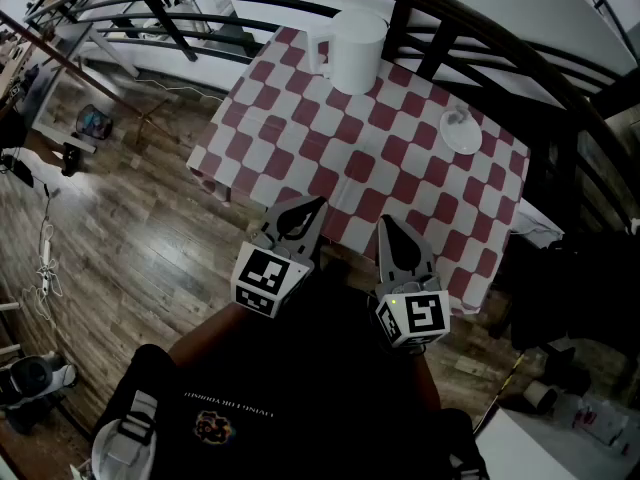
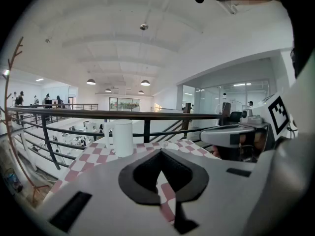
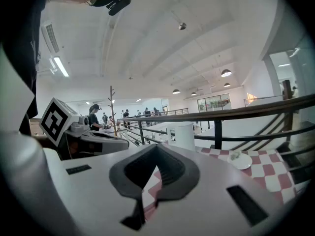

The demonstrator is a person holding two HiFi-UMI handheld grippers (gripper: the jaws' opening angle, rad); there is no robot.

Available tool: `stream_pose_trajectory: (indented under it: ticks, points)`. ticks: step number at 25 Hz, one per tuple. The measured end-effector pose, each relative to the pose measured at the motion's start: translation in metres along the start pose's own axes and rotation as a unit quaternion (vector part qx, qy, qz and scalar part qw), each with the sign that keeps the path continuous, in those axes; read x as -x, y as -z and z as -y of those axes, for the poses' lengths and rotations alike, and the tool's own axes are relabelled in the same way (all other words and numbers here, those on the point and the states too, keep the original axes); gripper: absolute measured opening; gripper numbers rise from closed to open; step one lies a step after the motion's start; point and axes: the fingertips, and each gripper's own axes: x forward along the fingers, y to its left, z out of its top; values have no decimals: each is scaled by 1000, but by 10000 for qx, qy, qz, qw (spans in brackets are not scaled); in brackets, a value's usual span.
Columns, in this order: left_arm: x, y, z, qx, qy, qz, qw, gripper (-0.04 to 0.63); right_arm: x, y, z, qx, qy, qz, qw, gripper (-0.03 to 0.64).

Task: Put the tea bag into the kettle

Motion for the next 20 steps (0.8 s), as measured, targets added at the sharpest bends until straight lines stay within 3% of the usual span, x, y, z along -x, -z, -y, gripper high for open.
stream_pose_trajectory:
  ticks: [12, 20]
  points:
    - [-1, 0, -3, 6, -5, 3, 10000, 0, -3, 0, 1, -22, 28, -9, 10000, 11]
    - [-2, 2, -10, 33, -85, -19, 10000, 0, -12, 0, 5, -356, -115, 75, 9993, 11]
